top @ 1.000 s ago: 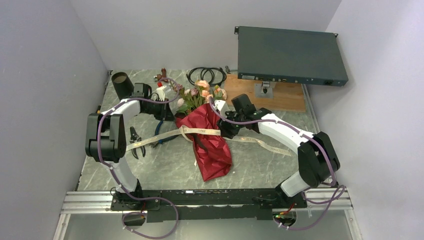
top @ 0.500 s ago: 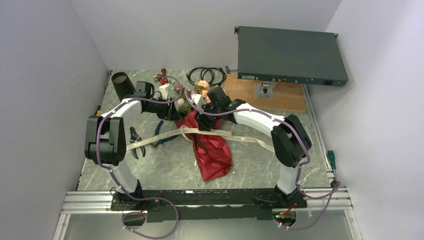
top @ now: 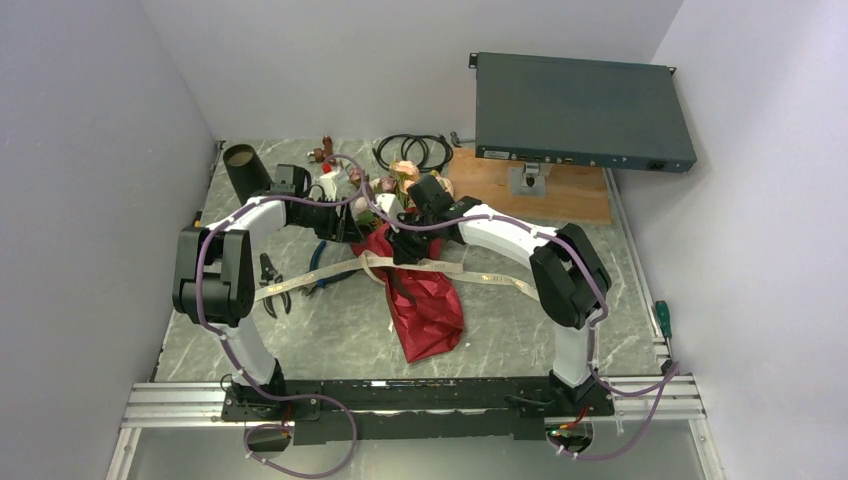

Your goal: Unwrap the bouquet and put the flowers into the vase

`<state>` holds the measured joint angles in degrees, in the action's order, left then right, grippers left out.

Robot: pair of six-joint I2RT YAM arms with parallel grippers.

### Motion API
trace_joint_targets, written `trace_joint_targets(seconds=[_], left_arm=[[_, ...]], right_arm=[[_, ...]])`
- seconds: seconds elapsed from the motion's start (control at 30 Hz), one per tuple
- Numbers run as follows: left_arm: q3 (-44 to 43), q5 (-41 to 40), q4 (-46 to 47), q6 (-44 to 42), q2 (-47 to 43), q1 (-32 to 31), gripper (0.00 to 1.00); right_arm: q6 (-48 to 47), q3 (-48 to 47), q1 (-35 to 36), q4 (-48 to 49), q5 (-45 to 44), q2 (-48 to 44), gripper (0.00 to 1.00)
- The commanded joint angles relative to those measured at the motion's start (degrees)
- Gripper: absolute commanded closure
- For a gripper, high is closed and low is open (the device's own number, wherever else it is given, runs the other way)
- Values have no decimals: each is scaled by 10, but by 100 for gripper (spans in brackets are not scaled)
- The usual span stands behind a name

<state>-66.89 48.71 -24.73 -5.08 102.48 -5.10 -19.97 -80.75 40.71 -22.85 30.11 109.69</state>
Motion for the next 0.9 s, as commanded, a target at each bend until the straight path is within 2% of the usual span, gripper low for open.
trace_joint_targets(seconds=[0.0,0.17,0.2,0.23,0.3,0.6,0.87], left_arm=[[-20,3,4,1,1,0,39],[-20,4,3,-3,-1,0,38],[-21,3,2,-4,0,0,39],[-21,3,2,-4,0,0,39],[-20,3,1,-5,-1,0,40],[-15,1,-3,-14,-7,0,41],[-8,3,-5,-29,-26,0,45]], right_arm=[[-27,-25,1,-12,3,4,76],[-39,-28,1,-20,-13,5,74],[-41,-31,1,-23,-12,6,80],[-42,-34,1,-26,-11,5,92],[-39,-33,1,-24,-12,-3,100],[-26,-1,-13,-23,-21,-86,100],[-25,94,-73,-59,-23,-186,100]])
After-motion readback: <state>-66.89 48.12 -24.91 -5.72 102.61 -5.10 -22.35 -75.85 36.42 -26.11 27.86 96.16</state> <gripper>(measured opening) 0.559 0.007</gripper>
